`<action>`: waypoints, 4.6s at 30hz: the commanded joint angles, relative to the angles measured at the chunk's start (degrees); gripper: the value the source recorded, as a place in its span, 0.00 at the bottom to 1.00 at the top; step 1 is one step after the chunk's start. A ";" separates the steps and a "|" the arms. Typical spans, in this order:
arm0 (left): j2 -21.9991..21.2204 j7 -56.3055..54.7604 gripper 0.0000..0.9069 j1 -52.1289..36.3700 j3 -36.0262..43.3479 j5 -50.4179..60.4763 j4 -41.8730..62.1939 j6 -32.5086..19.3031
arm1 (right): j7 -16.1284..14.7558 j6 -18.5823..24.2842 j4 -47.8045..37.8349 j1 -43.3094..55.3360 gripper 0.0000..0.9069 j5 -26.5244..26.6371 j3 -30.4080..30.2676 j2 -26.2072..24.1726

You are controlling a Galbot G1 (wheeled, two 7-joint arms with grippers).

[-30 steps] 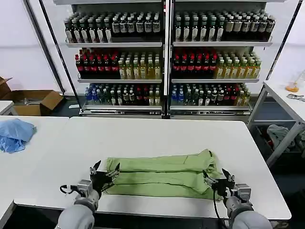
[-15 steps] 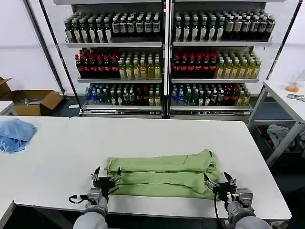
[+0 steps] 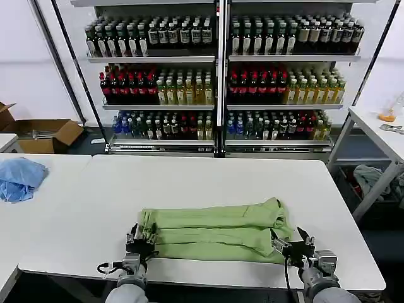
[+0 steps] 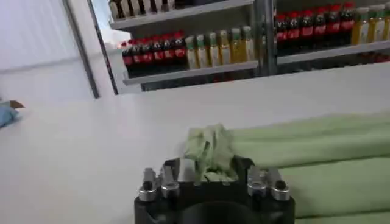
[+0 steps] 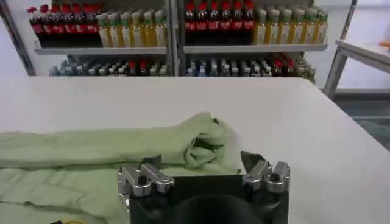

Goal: Fold and organize the clothes.

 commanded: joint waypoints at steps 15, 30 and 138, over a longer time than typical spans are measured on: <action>8.16 3.67 0.02 -1.48 -13.50 -8.89 -1.70 1.77 | 0.36 0.13 2.15 -0.82 1.00 1.22 1.52 -0.56; 10.04 8.12 0.02 0.39 -18.01 -37.48 -14.10 4.42 | 0.37 0.23 1.48 -0.05 1.00 1.25 1.29 -0.70; -0.71 11.92 0.02 -3.84 -4.53 -51.53 -1.16 5.17 | 0.61 -0.06 0.26 2.40 1.00 2.40 1.75 -0.99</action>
